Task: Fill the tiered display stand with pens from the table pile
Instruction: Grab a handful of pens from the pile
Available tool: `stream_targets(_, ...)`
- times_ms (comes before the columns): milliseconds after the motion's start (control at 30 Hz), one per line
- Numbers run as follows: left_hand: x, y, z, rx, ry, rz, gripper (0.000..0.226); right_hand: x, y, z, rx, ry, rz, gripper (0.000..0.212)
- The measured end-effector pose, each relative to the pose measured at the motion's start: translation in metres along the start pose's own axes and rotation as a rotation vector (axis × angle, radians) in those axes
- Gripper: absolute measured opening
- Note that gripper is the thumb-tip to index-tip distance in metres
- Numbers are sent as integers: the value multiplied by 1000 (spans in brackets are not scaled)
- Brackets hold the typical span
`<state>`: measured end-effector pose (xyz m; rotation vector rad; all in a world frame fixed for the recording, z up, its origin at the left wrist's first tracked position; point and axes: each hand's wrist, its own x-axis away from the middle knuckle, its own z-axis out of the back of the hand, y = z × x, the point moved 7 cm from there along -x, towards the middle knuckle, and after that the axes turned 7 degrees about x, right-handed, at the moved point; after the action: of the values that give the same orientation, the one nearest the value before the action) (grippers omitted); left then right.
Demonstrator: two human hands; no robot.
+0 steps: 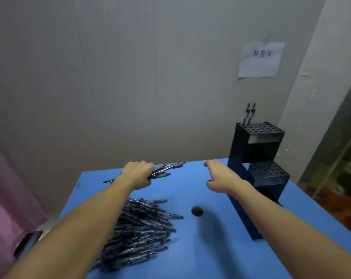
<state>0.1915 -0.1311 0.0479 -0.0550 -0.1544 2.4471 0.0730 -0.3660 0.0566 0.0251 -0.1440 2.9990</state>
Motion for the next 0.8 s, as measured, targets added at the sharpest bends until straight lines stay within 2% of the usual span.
stream_targets(367,-14,154,42,1,59,-11,20,81,128,32,-25,94,25,52)
stream_targets(500,-18,206,55,13,88,3,20,96,163,46,-28,122,74,54)
stream_targets(800,-41,257,89,6,145,-3,19,80,217,71,-89,186,130,62)
